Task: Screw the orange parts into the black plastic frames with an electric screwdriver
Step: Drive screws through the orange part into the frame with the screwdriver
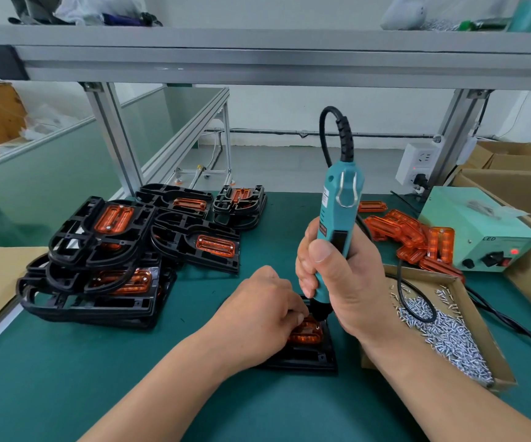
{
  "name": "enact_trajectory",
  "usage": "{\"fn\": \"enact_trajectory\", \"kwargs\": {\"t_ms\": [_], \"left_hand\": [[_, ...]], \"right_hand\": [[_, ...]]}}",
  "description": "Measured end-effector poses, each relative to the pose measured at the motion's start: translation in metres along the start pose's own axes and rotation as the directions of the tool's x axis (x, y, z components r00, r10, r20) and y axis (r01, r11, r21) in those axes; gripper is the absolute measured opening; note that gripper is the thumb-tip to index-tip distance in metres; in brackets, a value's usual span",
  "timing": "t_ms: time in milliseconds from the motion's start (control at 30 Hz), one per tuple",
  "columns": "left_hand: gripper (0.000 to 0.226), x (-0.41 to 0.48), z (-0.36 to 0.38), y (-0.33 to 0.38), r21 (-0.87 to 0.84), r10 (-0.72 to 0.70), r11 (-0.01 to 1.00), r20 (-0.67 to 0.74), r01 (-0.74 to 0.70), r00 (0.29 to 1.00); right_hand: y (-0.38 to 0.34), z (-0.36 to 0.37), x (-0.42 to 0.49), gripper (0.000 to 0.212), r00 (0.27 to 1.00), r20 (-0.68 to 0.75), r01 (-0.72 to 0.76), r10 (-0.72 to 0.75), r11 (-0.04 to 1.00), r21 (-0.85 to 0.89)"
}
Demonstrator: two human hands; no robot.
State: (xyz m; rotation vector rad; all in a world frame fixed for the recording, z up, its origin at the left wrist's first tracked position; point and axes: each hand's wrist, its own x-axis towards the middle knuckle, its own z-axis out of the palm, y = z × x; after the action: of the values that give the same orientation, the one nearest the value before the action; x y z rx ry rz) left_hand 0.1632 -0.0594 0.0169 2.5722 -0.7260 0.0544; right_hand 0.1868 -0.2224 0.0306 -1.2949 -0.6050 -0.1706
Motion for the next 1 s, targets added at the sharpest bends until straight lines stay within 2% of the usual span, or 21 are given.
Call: {"fn": "enact_trajectory", "kwargs": {"t_ms": [400,467,567,867,933,1000], "left_hand": [[0.017,0.001,0.001,0.001,0.024,0.009,1.000,-0.015,-0.009,1.000],[0.019,0.001,0.001,0.002,0.032,0.005,0.999,-0.021,-0.005,1.000],[0.021,0.000,0.000,0.001,0.019,0.008,1.000,-0.023,-0.008,1.000],[0.018,-0.003,-0.004,-0.002,-0.023,-0.004,1.000,0.038,0.004,0.999],[0.016,-0.004,-0.007,-0.001,-0.088,-0.035,0.995,0.039,0.038,0.999],[0.015,-0.003,-0.011,-0.001,-0.224,-0.118,0.968,0.005,0.116,0.993]], "right_hand": [[-0.009,0.004,-0.008,0.051,0.996,-0.053,0.065,-0.067,0.997,-0.049],[-0.011,0.006,-0.007,0.046,0.989,-0.121,0.077,-0.082,0.996,-0.048],[-0.014,0.000,-0.001,0.025,0.971,-0.219,0.093,-0.093,0.996,-0.007],[-0.011,-0.029,0.011,0.029,0.895,-0.439,0.045,0.081,0.962,0.271],[-0.007,-0.032,0.011,0.026,0.874,-0.469,0.033,0.131,0.945,0.325],[-0.005,-0.034,0.012,0.026,0.855,-0.490,0.021,0.170,0.933,0.360]]}}
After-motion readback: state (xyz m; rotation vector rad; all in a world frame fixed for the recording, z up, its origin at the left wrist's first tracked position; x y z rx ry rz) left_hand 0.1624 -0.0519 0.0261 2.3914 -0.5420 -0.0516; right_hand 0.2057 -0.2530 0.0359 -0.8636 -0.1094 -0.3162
